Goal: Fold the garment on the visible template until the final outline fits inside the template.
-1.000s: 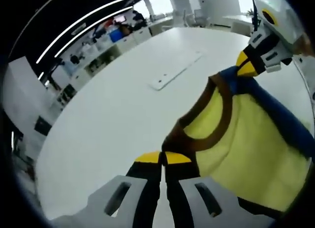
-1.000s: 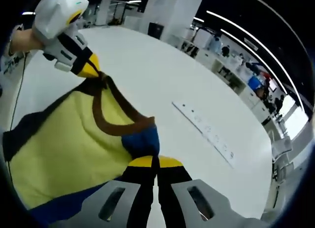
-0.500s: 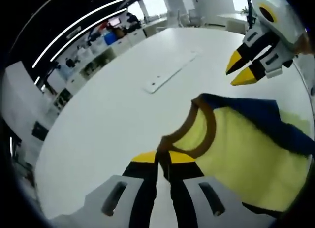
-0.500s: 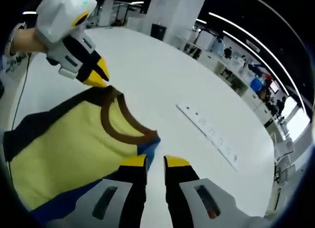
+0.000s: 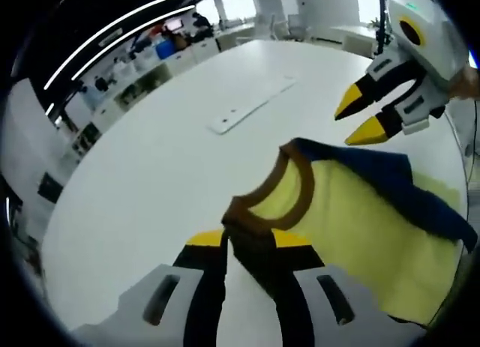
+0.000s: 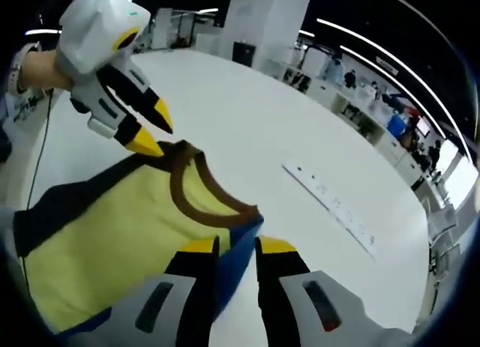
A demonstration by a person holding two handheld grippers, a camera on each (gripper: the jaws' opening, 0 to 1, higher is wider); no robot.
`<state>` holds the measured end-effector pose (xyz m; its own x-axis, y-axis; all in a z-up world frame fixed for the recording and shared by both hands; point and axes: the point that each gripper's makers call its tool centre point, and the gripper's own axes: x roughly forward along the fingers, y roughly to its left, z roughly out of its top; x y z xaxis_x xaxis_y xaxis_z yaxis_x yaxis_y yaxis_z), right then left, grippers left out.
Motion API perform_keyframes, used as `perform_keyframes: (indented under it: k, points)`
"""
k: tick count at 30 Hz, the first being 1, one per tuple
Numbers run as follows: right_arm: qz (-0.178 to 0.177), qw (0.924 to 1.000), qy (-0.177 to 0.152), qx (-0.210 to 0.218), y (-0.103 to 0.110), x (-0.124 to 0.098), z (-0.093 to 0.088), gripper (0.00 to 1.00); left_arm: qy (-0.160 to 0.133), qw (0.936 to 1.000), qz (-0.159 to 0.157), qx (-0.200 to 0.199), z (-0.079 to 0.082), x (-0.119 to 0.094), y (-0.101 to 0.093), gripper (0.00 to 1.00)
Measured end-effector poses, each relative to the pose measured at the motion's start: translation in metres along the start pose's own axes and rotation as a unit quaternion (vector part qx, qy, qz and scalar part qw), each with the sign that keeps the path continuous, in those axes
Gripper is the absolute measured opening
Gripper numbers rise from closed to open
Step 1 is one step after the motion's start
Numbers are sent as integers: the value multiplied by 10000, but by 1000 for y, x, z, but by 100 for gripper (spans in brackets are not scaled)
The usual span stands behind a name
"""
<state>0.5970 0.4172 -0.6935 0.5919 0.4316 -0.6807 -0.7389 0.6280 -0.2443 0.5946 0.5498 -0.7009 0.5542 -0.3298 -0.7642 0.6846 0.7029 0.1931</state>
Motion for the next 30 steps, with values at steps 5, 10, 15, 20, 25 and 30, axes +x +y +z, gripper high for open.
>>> perform_keyframes:
  k: [5, 10, 15, 20, 25, 30]
  points:
    - [150, 9997, -127, 114, 7, -3, 6, 27, -81, 9996, -253, -117, 5, -6, -9, 30]
    - [273, 9992, -250, 176, 14, -9, 8, 32, -316, 9985, -392, -237, 10, -19, -11, 37]
    - [417, 9984, -335, 181, 25, -16, 11, 36, -400, 9974, -539, -272, 9, -26, -14, 44]
    - [481, 9973, -522, 194, 34, -24, 19, 45, -500, 9966, -590, -273, 10, -30, -18, 49]
    - [526, 9971, -544, 49, 40, -32, 20, 55, -651, 9950, -701, -280, 10, -43, -26, 56]
    - [528, 9967, -607, -109, 42, -41, 19, 65, -726, 9945, -742, -161, 8, -54, -31, 61]
